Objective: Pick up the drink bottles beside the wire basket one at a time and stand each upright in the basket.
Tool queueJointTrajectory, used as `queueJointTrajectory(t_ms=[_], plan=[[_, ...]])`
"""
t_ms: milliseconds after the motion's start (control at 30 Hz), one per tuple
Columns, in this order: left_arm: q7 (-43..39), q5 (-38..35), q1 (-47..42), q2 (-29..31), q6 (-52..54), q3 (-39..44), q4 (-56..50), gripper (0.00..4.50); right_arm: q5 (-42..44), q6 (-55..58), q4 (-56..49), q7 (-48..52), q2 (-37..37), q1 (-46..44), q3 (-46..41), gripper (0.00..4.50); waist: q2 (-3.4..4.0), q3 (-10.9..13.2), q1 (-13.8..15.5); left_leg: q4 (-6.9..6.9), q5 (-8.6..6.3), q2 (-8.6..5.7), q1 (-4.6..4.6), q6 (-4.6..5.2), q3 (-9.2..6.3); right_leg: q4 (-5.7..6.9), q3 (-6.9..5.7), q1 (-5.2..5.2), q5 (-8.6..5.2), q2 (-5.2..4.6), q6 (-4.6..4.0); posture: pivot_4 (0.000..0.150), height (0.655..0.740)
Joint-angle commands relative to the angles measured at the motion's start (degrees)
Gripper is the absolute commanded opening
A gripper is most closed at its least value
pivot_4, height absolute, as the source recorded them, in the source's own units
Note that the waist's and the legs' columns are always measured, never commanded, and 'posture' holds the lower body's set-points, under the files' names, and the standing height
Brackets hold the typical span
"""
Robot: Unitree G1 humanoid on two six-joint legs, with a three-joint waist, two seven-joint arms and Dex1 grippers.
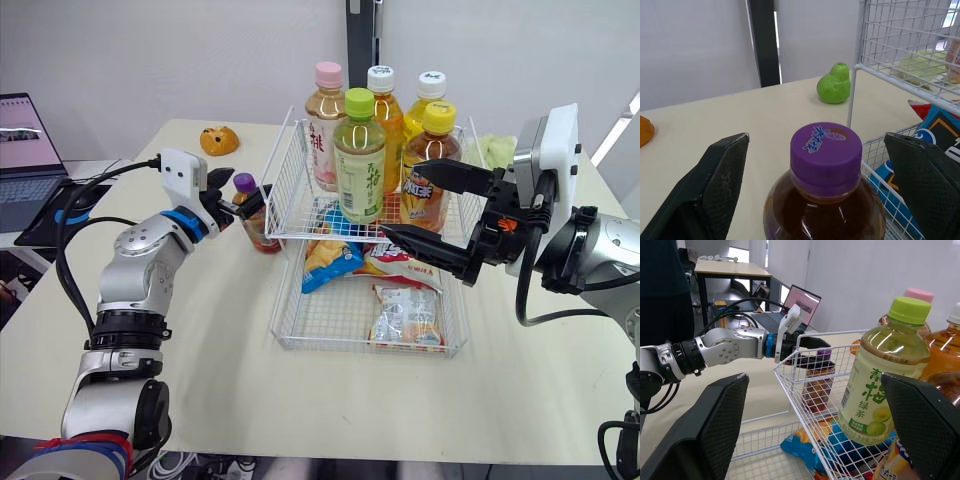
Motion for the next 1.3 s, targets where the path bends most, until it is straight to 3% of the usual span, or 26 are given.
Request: queueJointTrajectory(t_ms=[33, 267, 500, 700, 967, 1133, 1300], plan=[[-0.24, 0.65, -1.65, 0.2, -3.19, 0.41, 0.31, 3.56, -0.34, -1.27, -1.15, -0.22, -0.03, -0.79, -0.31, 4.5, 0.0, 0.0, 0.0, 0.0, 0.0, 0.0, 0.0, 0.0, 0.0, 0.0, 0.0, -0.01, 0.0, 0.0, 0.0, 0.15, 0.74], [-1.52, 0.57, -2.34, 0.59, -3.96, 0.51, 2.64, 1.42, -0.26, -1.41, -2.09, -1.5, 0.41, -1.41, 0.46, 4.5, 0.0, 0.0, -0.02, 0.0, 0.0, 0.0, 0.0, 0.0, 0.0, 0.01, 0.0, -0.02, 0.0, 0.0, 0.0, 0.15, 0.74], [-5.14, -2.71, -4.59, 1.93, -3.51, 3.12, 3.9, 1.37, -0.63, -2.01, -1.83, -1.43, 0.42, -1.78, 0.86, 4.5, 0.0, 0.0, 0.01, 0.0, 0.0, 0.0, 0.0, 0.01, -0.01, 0.03, 0.0, -0.01, 0.0, 0.0, 0.0, 0.15, 0.74], [-18.96, -11.02, -13.85, 12.09, 8.43, 6.29, 4.61, 1.37, -1.07, -2.3, -1.27, -1.06, 0.58, -1.89, 1.23, 4.5, -0.38, 0.26, -0.31, 0.06, 0.19, 0.0, -0.45, -0.31, 0.02, 0.24, 0.0, -0.57, 0.0, 0.03, 0.0, 0.15, 0.74], [-38.12, -11.33, -30.71, 23.01, 19.8, 0.55, 9.47, 1.37, -3.65, -3.61, 0.05, 0.29, 2.35, -2.52, 2.74, 4.5, -0.43, 0.29, -0.51, 0.07, 0.21, -0.04, -0.47, -0.31, 0.06, 0.08, 0.03, -0.51, 0.0, 0.05, 0.01, 0.15, 0.74], [-42.11, -11.37, -41.81, 21.97, 22.46, -1.56, 10.41, 1.37, -4.97, -4.06, 0.58, 1.76, 3.15, -2.61, 4.08, 4.5, -0.56, 0.37, -0.39, 0.11, 0.22, -0.04, -0.49, -0.26, 0.05, 0.13, 0.02, -0.51, -0.01, 0.06, 0.01, 0.15, 0.74], [-40.91, -14.32, -45.76, 16.45, 26.79, -0.84, 6.11, 1.37, -5.31, -4.07, 0.42, 1.79, 3.63, -2.67, 4.33, 4.5, -0.55, 0.38, -0.7, 0.1, 0.22, -0.04, -0.47, -0.26, 0.06, 0.18, 0.04, -0.53, -0.03, 0.06, 0.05, 0.15, 0.74]])
